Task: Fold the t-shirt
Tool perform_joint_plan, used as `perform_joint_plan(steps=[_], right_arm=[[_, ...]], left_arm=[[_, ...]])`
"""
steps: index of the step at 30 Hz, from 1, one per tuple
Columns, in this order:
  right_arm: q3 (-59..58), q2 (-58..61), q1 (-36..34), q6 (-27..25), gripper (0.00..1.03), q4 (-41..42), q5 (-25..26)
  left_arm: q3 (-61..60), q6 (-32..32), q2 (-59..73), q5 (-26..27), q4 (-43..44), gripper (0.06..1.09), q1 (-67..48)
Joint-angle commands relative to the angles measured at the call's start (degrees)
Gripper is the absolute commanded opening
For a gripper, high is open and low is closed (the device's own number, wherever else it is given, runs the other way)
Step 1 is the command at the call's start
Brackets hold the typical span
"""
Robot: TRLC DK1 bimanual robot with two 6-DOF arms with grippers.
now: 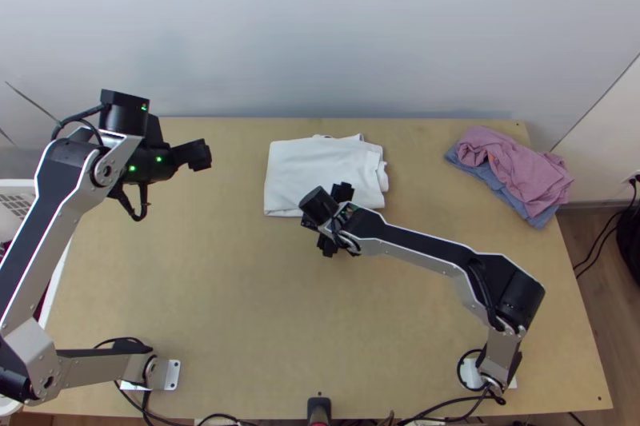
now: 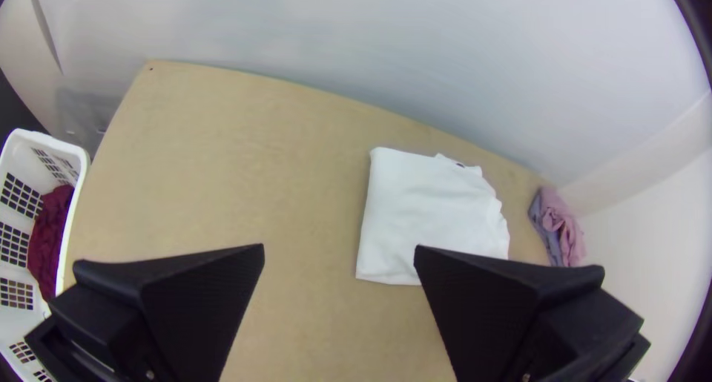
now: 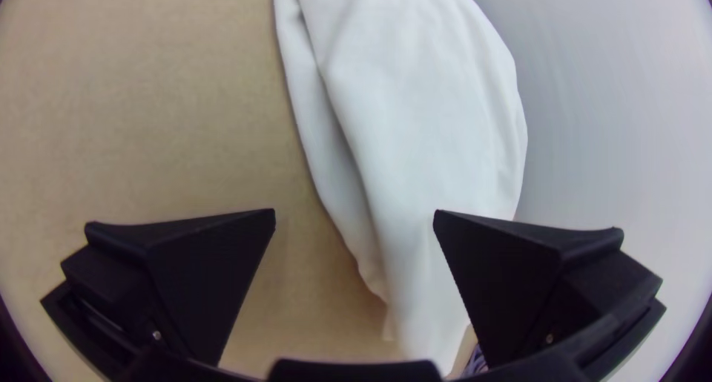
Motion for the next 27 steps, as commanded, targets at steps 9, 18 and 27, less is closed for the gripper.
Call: perform_joint_plan(steps=[9,18,27], right_arm=[[2.7,9.0,-3.1,-7.4,0.99,13.5,3.0],[10.8,16.2,-4.9,-7.5,0.99,17.4,5.0],[19.7,23.1,-5.8,-11.7,0.03,17.3,6.4]], left_arm=[[-0.8,-0.2,0.3,-0.1,0.0,1.04,0.6],[-0.5,0.1,1.0,-0.1,0.0,1.04,0.6],[-0.5,0.9,0.7,-0.1,0.0,1.04,1.4]])
